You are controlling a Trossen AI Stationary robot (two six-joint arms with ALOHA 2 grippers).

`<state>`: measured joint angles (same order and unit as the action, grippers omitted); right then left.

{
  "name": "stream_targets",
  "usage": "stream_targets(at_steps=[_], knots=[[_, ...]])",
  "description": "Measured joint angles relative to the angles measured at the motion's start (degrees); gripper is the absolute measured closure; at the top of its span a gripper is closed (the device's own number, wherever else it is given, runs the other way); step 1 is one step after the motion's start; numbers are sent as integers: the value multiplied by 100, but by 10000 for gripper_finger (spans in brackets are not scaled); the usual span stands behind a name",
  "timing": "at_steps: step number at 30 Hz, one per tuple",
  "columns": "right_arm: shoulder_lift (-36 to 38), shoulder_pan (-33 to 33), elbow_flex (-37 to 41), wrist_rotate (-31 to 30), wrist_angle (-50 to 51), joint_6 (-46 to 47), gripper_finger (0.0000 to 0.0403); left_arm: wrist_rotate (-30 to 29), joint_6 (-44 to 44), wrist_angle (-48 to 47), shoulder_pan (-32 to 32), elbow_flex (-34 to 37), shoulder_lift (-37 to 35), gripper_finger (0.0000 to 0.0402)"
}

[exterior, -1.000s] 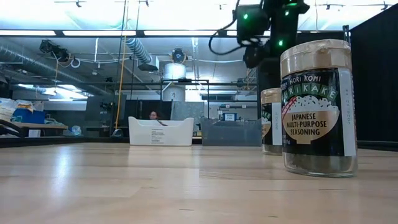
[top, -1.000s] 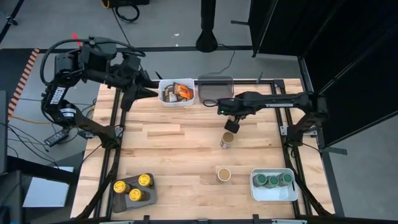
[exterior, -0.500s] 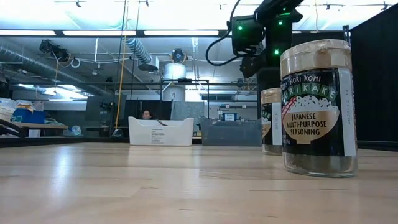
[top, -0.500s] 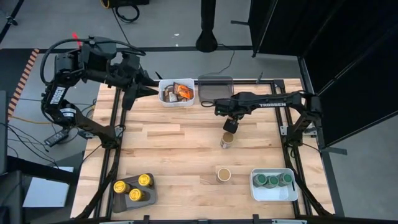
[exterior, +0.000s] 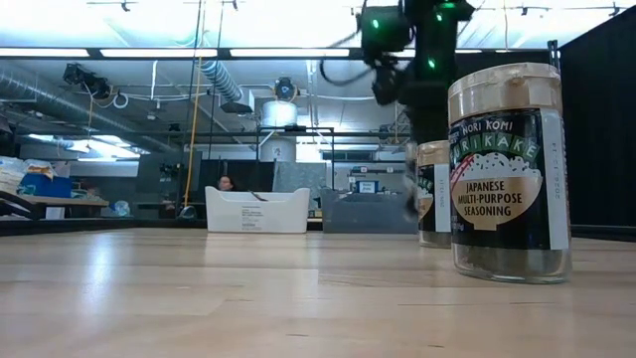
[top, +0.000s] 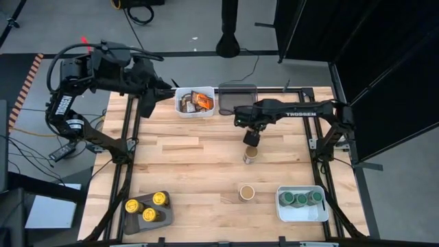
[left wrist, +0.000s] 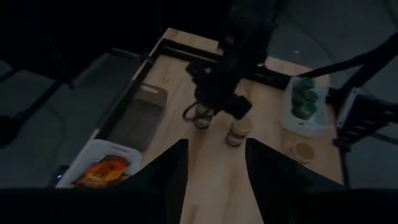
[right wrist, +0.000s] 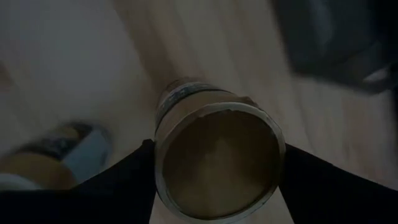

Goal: Sort spices by type
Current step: Put the brown seasoning bottle into the top black bin

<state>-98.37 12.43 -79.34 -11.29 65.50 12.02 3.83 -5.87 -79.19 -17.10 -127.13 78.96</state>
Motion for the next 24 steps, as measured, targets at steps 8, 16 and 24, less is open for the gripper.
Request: stream_targets(at_steps=[8, 16, 24], knots=[[2, 194, -1290, -306, 48, -482, 119, -99, 213, -75, 0, 0, 0, 239], [-2, 1254, -1852, -557, -141, -739, 119, -409, 284, -147, 2, 0, 0, 239], [-416, 1991, -1850, -322, -136, -1303, 119, -433, 267, -143, 2, 0, 0, 239]])
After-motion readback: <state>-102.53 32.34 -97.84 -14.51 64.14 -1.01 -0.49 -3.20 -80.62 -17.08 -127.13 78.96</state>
